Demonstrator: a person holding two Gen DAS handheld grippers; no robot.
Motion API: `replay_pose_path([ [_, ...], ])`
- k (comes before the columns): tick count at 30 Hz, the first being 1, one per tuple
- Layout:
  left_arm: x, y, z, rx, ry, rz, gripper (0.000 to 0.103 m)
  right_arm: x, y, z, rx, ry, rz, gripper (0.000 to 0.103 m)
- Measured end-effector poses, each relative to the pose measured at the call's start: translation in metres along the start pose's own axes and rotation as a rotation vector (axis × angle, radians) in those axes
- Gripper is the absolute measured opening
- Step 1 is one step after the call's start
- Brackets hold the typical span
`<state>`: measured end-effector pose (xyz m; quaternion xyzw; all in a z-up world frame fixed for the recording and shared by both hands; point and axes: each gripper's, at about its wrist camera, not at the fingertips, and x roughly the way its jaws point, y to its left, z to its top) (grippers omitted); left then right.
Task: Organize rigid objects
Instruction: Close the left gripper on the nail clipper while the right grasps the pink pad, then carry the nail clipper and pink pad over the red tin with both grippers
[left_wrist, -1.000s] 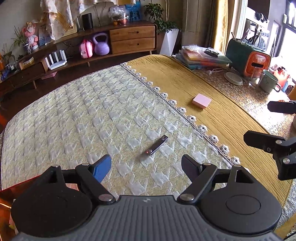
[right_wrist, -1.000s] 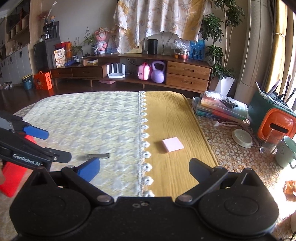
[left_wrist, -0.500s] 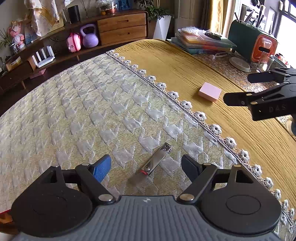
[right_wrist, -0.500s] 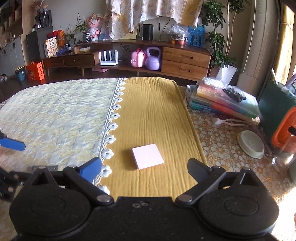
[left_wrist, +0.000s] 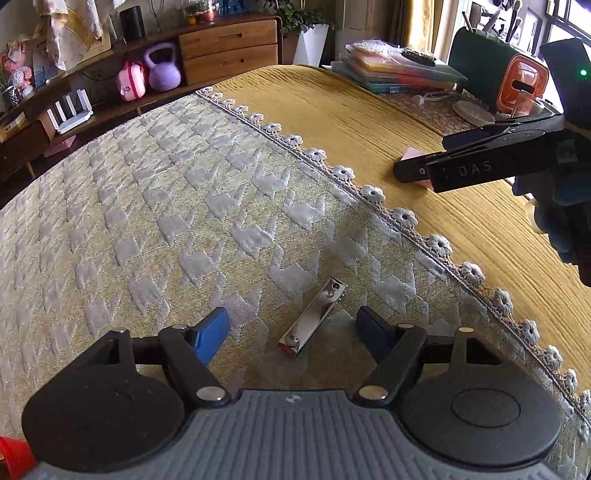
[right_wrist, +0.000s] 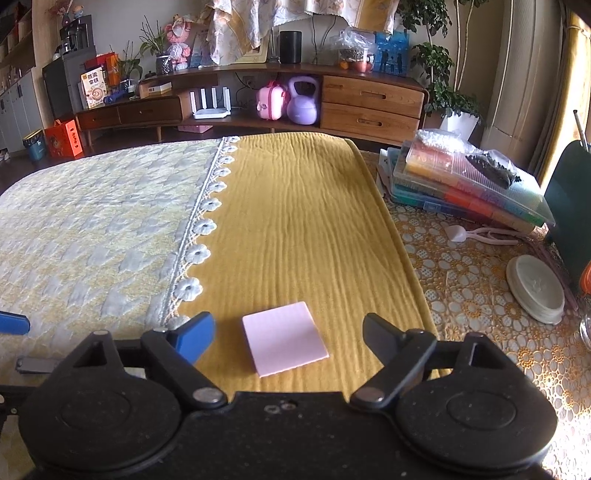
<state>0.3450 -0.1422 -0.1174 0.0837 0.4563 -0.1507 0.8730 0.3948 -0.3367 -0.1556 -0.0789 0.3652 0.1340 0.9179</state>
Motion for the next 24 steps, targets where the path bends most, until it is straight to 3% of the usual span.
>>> replay_pose_path([
  [2,-0.001,-0.002,0.0,0.006,-0.009,-0.007,0.063,0.004,0.001,-0.001,0.001,0.012,0.011,0.075],
  [6,-0.004,-0.006,0.0,0.008,-0.016,-0.011,0.035,0.006,0.002,-0.002,0.001,0.001,0.019,0.07],
  [7,-0.005,-0.007,0.0,0.006,-0.014,-0.009,0.029,0.005,0.003,-0.003,0.001,-0.004,0.021,0.065],
  [10,-0.006,-0.011,0.0,0.003,-0.012,0.006,0.021,0.002,0.006,-0.003,-0.005,-0.01,0.023,0.054],
  [13,-0.007,-0.014,-0.002,0.008,-0.011,0.016,0.013,-0.002,0.011,-0.005,-0.011,-0.016,0.02,0.042],
  [20,-0.01,-0.016,-0.005,-0.017,-0.005,0.045,0.011,-0.017,0.023,-0.019,0.012,-0.015,0.017,0.041],
  [24,-0.014,-0.018,-0.008,-0.031,0.007,0.069,0.011,-0.034,0.03,-0.03,0.056,-0.007,0.067,0.041],
])
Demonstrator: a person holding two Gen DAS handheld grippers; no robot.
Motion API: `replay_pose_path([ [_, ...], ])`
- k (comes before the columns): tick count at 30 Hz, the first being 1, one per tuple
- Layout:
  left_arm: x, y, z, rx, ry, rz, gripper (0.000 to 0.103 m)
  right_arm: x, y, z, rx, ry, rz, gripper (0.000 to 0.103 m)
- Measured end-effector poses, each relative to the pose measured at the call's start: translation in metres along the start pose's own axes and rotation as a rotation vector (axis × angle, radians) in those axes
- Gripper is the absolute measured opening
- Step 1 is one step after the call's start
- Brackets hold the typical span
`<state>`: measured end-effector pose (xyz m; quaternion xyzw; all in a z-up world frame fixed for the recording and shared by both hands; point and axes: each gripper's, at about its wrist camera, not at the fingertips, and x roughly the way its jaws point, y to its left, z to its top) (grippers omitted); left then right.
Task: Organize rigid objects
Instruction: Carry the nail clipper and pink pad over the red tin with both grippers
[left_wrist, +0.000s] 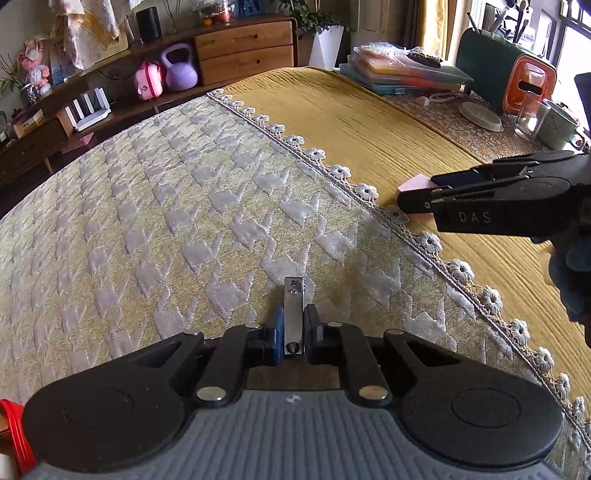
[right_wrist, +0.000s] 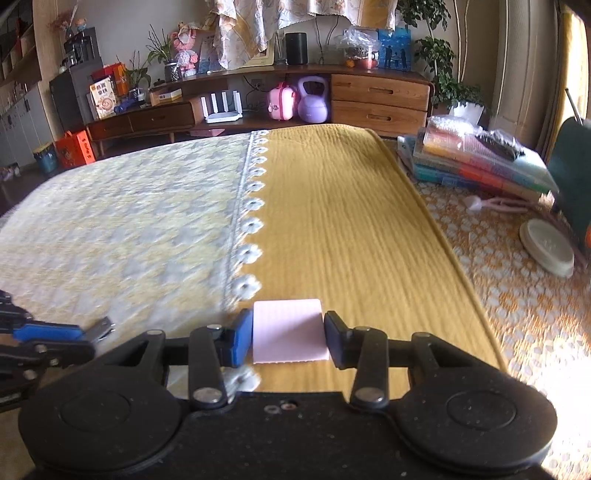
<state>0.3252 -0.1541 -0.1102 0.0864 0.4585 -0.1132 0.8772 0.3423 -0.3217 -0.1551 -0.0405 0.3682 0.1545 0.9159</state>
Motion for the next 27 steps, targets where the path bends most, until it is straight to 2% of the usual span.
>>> replay_pose_path([
  [17,-0.052,0.003,-0.029,-0.056,-0.007,-0.003,0.011,-0.085,0.042,-0.036,0.024,-0.057,0.098,0.041],
  [20,-0.064,0.007,-0.035,-0.069,-0.013,-0.009,0.011,-0.096,0.05,-0.039,0.017,-0.065,0.102,0.041],
  [22,-0.072,0.011,-0.039,-0.083,-0.018,-0.012,0.007,-0.103,0.056,-0.043,0.016,-0.069,0.106,0.041],
  [27,-0.092,0.023,-0.05,-0.112,-0.034,-0.018,0.007,-0.118,0.073,-0.049,0.005,-0.075,0.124,0.041],
])
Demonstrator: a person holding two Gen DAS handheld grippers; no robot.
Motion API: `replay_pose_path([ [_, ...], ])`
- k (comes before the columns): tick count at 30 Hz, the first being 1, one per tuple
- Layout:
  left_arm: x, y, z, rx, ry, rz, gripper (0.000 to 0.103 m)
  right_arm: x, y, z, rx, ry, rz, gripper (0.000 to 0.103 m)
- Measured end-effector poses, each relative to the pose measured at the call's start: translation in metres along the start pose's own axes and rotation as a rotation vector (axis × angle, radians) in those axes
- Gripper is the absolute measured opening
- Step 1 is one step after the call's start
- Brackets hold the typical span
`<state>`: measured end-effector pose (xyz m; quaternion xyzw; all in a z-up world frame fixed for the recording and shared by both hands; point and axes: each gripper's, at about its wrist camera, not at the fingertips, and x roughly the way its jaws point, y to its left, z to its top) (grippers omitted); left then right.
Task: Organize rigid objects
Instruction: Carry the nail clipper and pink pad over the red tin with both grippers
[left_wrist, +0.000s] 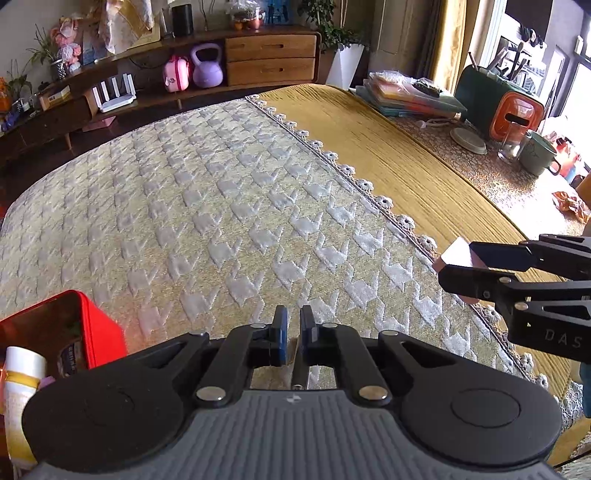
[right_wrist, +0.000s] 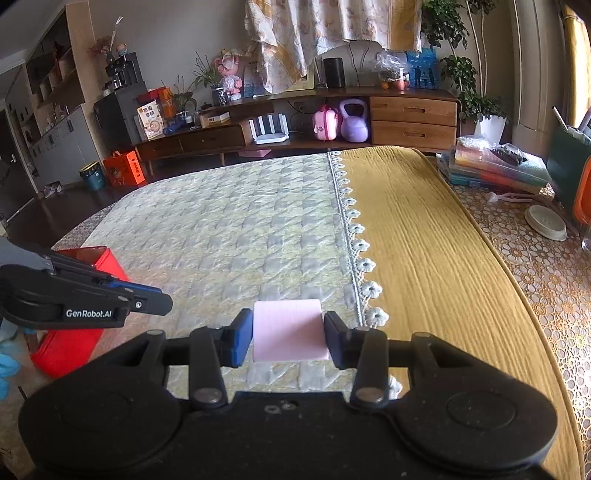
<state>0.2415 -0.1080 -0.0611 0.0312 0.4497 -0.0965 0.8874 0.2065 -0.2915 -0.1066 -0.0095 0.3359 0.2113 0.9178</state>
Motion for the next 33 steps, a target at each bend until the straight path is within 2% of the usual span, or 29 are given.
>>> replay_pose_path([
  [4,-0.014,0.015,-0.007,-0.023,0.001,0.009,0.007,-0.01,0.014,-0.003,-0.023,-0.01,-0.008,0.041],
  [8,-0.014,0.025,-0.012,-0.021,0.045,-0.021,0.007,-0.017,0.016,-0.008,-0.008,-0.013,-0.003,0.041],
  [13,-0.006,0.02,-0.023,-0.03,0.072,-0.06,0.008,-0.019,0.015,-0.023,0.025,0.006,0.007,0.041],
  [18,0.012,0.01,-0.029,-0.052,0.114,-0.091,0.014,-0.019,0.009,-0.038,0.059,0.029,0.016,0.041],
  [21,0.018,0.004,-0.032,-0.041,0.111,-0.089,0.017,-0.019,0.006,-0.045,0.076,0.035,0.023,0.041],
  [23,0.018,0.002,-0.033,-0.032,0.093,-0.081,0.025,-0.019,0.005,-0.049,0.084,0.037,0.03,0.041],
  [24,0.018,0.002,-0.033,-0.034,0.086,-0.079,0.033,-0.019,0.005,-0.05,0.089,0.038,0.033,0.041],
  [26,0.016,0.004,-0.033,-0.047,0.067,-0.073,0.06,-0.019,0.005,-0.053,0.095,0.039,0.04,0.042],
  [27,0.014,0.005,-0.033,-0.053,0.051,-0.062,0.08,-0.018,0.005,-0.054,0.096,0.04,0.042,0.042],
  [30,0.013,0.001,-0.032,-0.017,0.016,-0.019,0.082,-0.017,0.003,-0.056,0.098,0.043,0.04,0.042],
  [33,0.018,-0.006,-0.033,0.024,0.013,-0.023,0.082,-0.016,0.002,-0.057,0.106,0.046,0.04,0.042],
])
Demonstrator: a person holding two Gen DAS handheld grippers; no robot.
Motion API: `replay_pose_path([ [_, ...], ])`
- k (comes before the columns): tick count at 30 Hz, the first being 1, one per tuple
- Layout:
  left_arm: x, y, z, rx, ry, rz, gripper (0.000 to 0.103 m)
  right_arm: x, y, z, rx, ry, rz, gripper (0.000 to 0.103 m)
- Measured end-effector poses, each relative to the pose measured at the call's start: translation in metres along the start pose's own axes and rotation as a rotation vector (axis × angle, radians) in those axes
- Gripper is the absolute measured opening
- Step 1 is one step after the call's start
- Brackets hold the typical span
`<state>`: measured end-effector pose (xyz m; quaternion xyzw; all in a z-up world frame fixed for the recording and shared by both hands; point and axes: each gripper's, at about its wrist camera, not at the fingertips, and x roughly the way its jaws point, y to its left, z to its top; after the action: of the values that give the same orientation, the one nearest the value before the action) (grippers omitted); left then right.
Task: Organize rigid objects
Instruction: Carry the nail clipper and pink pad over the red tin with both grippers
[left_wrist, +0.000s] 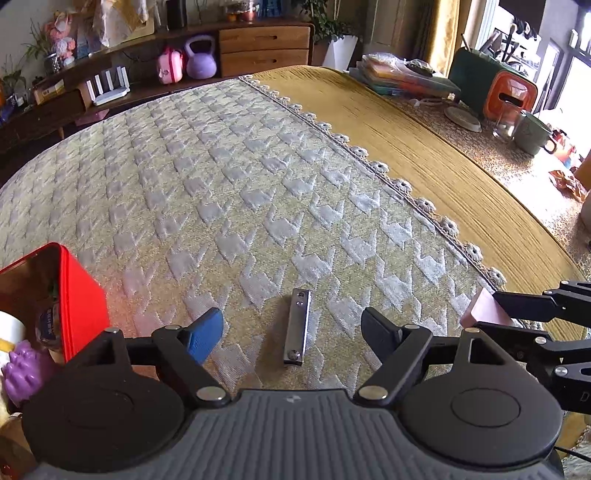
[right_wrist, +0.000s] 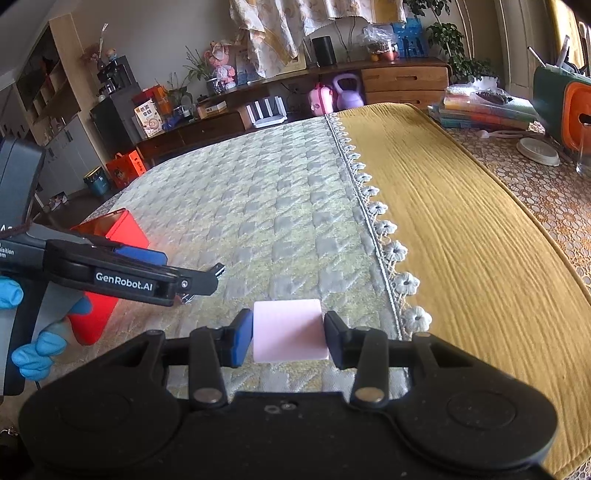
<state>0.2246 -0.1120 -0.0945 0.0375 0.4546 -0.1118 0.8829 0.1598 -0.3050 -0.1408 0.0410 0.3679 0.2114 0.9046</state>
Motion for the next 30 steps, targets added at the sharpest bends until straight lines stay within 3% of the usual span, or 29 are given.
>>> replay_pose_path([
  [3,0.006,-0.006,-0.004,0.025,0.013,0.001,0.079,0.0,0.0,-0.001,0.001,0.003,0.0,0.041],
  [4,0.008,-0.007,-0.005,0.025,0.019,-0.005,0.068,0.0,-0.001,-0.001,0.0,0.004,-0.001,0.041],
  [7,0.014,-0.007,-0.007,0.016,0.048,-0.018,0.047,0.0,-0.001,-0.002,0.005,0.004,0.0,0.041],
  [11,0.014,-0.01,-0.008,0.036,0.034,0.003,0.039,0.001,0.0,-0.003,0.006,0.005,0.005,0.041],
  [13,0.015,-0.01,-0.007,0.036,0.03,0.013,0.025,0.001,0.001,-0.004,0.004,0.007,0.007,0.041],
  [16,0.015,-0.008,-0.006,0.024,0.027,0.032,0.011,0.0,0.005,-0.004,-0.004,0.007,0.005,0.041],
  [22,0.012,-0.007,-0.007,0.008,0.033,0.074,0.011,-0.004,0.014,0.0,-0.029,0.008,-0.014,0.041],
  [30,-0.011,0.002,-0.009,-0.042,0.033,0.069,0.011,-0.02,0.034,0.008,-0.073,-0.017,-0.022,0.041],
])
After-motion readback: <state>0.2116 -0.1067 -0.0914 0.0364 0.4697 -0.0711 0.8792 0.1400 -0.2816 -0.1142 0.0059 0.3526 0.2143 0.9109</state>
